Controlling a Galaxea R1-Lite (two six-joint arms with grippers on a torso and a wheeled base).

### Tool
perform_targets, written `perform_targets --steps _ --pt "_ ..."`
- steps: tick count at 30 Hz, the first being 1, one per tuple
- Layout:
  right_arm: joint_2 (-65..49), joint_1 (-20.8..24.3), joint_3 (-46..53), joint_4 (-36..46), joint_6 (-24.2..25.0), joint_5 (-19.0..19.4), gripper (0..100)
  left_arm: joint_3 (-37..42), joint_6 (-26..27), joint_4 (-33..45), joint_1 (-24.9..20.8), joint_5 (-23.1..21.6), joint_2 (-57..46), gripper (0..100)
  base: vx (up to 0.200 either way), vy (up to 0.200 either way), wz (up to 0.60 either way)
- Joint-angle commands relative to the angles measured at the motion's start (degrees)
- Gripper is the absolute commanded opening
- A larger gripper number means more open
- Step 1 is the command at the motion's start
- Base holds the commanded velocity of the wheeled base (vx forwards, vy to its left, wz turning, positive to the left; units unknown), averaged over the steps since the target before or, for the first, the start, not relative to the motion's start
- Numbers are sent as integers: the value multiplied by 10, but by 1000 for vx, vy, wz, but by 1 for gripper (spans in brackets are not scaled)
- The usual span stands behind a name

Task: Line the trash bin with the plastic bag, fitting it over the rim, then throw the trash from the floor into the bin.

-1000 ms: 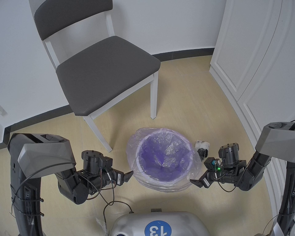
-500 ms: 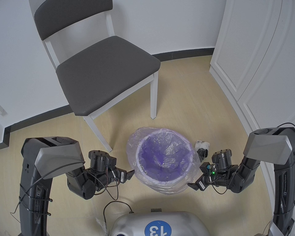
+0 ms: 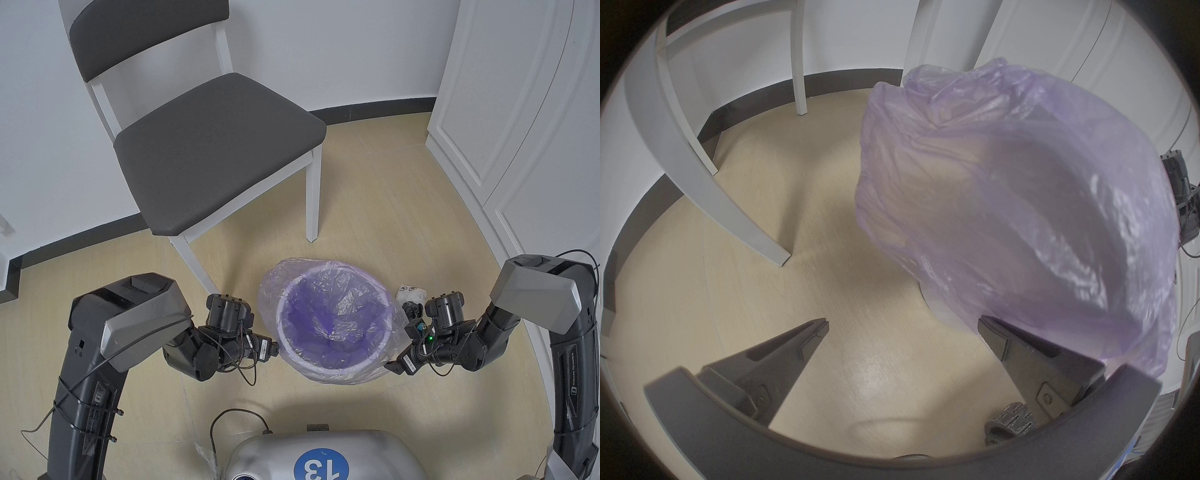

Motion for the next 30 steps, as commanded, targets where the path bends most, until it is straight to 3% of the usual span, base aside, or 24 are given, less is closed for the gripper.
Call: perform_targets --steps 1,7,15,30 --pt "-84 -15 88 -12 -4 11 100 85 -5 -18 4 -4 -67 100 0 0 0" --pt "-187 -30 185 -49 -13 42 100 230 1 -133 1 -11 -147 100 0 0 0" --pt "-215 -25 194 -63 -10 45 100 312 -1 -186 -2 -10 -184 100 0 0 0" --pt "-91 -17 93 -91 -3 43 100 310 -3 -229 5 -10 -208 100 0 0 0"
